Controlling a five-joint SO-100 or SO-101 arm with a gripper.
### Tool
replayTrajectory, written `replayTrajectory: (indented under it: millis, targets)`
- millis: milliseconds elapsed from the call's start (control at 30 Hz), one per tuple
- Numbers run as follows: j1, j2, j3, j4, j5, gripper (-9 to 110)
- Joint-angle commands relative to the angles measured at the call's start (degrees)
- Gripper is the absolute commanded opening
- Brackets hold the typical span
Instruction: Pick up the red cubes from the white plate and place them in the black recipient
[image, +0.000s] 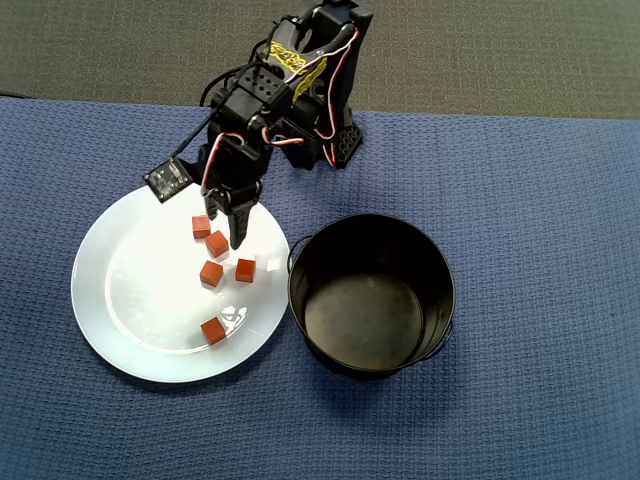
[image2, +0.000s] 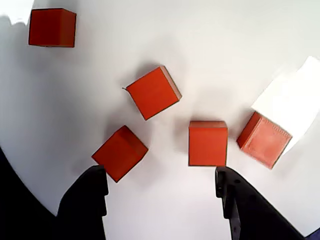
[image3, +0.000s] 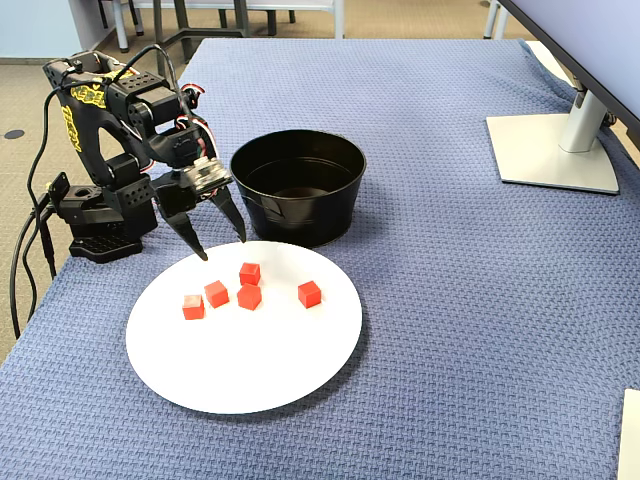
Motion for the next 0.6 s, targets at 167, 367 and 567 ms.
replayTrajectory:
  millis: [167,367,567]
  targets:
    - [2.11,-7.73,-9.49,-0.09,-17.49,23]
    - [2.99,-13.18,-12.57,-0.97,-21.53,23]
    - [2.2,-17.93,-15.64,-1.58,-23.38,23]
